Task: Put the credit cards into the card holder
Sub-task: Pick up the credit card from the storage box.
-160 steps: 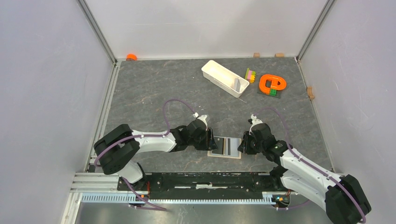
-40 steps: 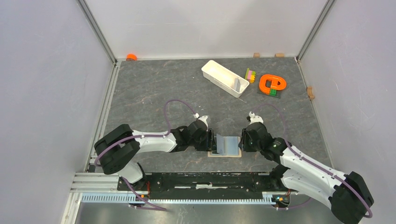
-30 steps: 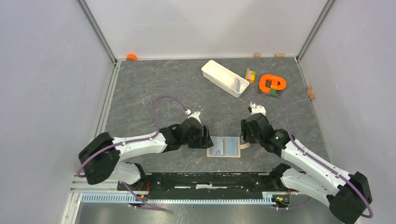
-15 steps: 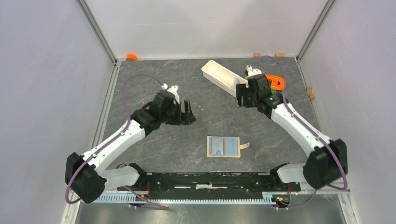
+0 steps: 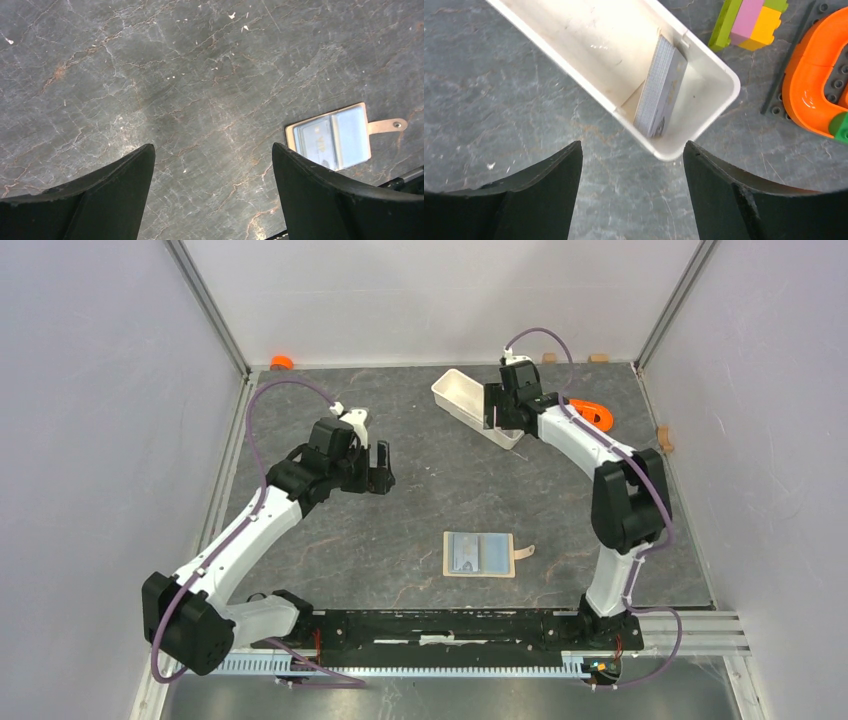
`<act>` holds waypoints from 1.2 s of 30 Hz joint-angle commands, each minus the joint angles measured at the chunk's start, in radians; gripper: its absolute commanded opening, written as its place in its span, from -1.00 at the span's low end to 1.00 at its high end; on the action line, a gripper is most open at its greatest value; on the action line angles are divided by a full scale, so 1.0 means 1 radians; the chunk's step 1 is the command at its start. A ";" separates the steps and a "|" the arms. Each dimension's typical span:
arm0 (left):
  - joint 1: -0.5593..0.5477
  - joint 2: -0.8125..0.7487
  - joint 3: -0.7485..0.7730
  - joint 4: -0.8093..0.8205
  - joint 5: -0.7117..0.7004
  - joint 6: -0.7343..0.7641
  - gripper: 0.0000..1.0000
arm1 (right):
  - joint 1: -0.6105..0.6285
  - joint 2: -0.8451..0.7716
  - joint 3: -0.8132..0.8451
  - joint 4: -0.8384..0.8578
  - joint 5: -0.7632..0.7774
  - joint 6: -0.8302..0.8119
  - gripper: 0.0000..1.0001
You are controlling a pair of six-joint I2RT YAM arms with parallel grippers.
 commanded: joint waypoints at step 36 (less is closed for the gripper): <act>0.014 0.007 -0.026 0.024 0.006 0.080 0.86 | -0.093 0.190 0.162 0.142 -0.001 0.221 0.33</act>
